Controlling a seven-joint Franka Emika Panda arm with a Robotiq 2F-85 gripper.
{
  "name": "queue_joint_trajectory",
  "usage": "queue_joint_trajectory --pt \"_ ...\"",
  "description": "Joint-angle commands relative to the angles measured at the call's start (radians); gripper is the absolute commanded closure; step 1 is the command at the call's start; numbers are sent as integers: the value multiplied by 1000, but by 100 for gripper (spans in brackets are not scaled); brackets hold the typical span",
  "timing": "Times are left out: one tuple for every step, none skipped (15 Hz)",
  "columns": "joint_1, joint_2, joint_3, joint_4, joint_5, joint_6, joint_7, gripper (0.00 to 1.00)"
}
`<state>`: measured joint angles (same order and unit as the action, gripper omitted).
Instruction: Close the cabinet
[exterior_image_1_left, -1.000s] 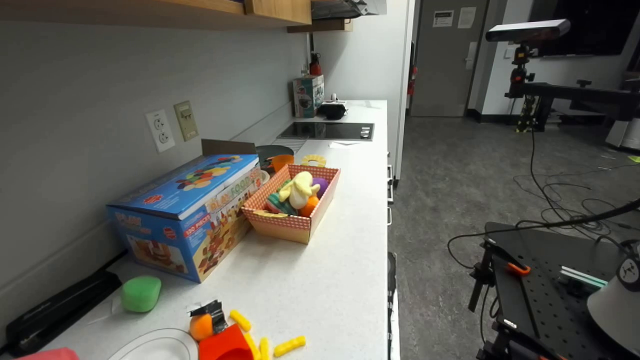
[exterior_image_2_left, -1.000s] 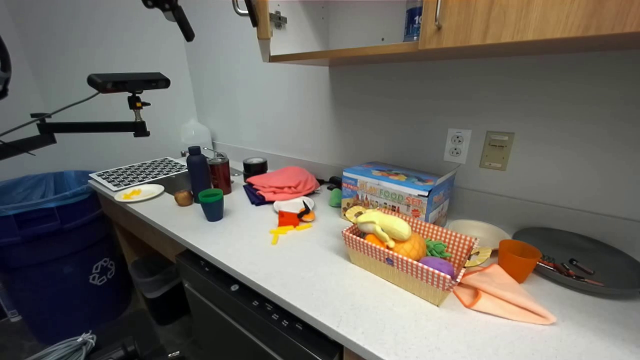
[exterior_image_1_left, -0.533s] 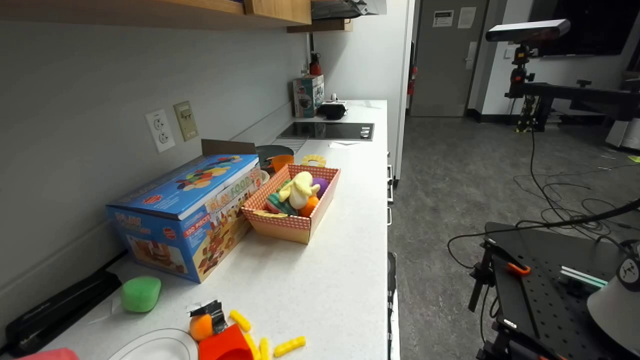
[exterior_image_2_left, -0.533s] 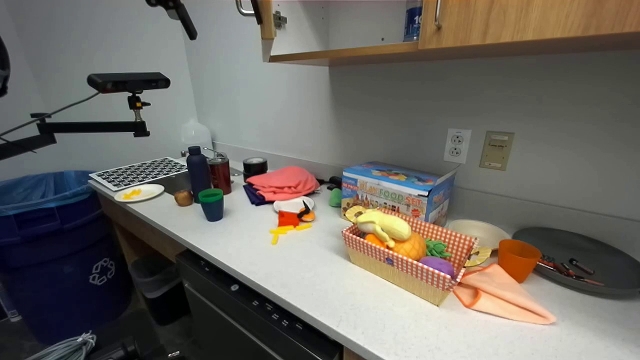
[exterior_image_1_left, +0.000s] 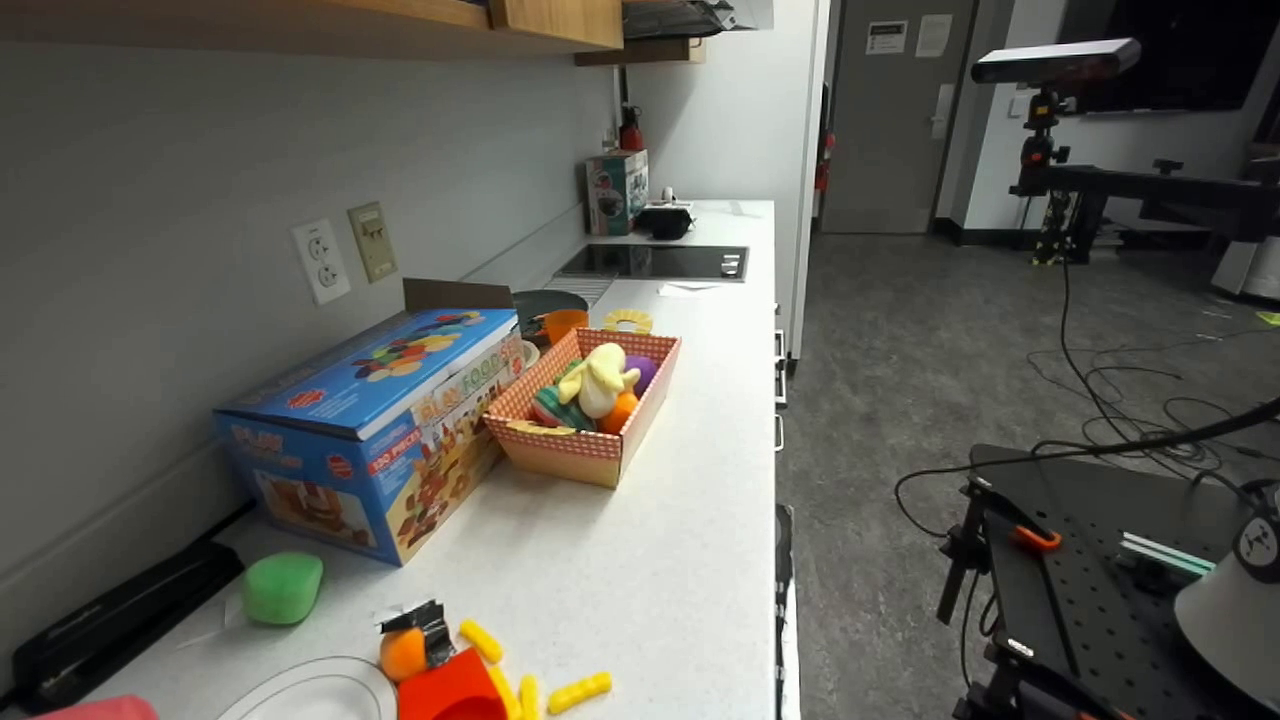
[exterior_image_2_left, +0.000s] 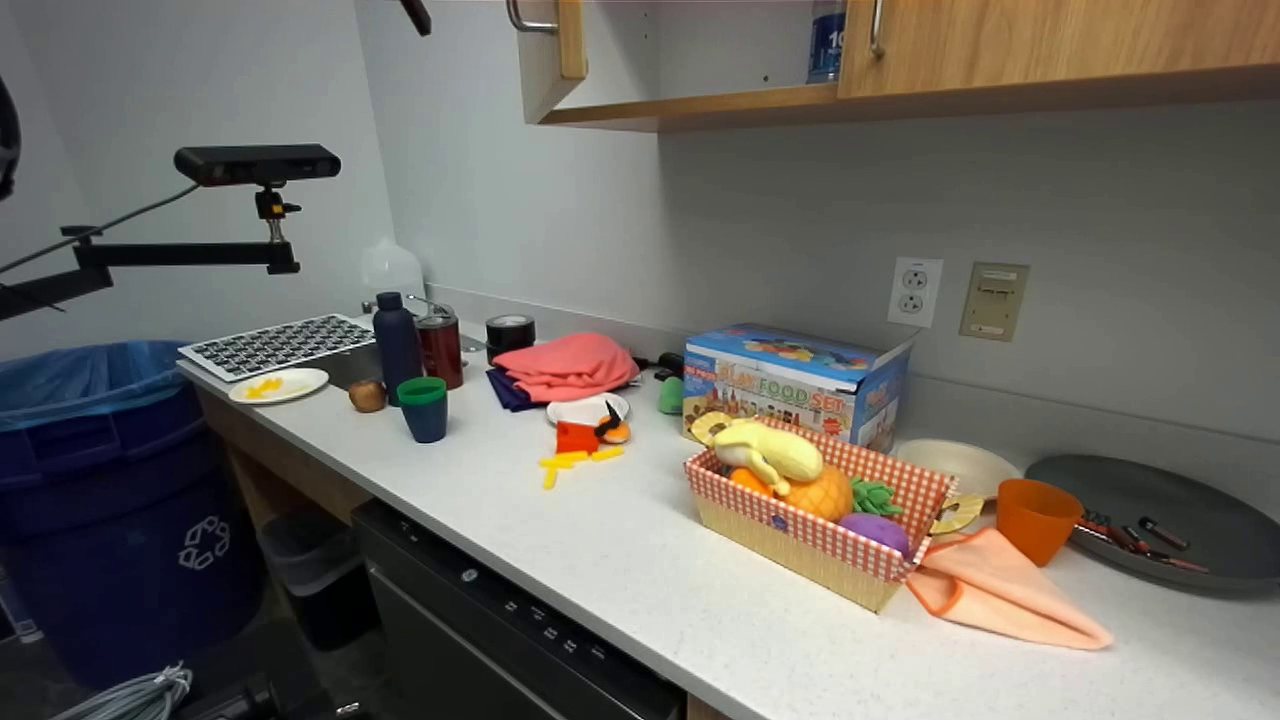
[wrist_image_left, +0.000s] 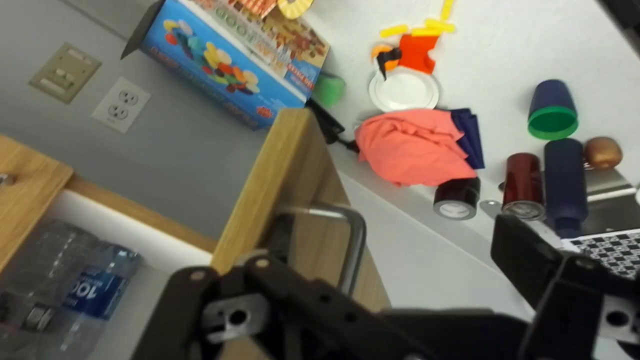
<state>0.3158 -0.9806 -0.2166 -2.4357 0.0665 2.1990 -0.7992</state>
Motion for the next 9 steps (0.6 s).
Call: queue_joint_trajectory --pt "2 9 18 -25 31 219 5 0" --pt "0 12 22 -32 26 267 16 0" --pt "-2 16 25 -39 17 311 24 0" --pt "-8 21 29 -46 3 354 29 0" --pt "-17 25 33 -53 -12 397 31 0" --pt "-18 30 33 -56 -23 427 31 0" --pt "-20 34 34 -61 -31 454 34 0" --pt "-26 37 35 -66 -39 477 40 0" --pt "-50 44 45 -72 -58 503 53 0"
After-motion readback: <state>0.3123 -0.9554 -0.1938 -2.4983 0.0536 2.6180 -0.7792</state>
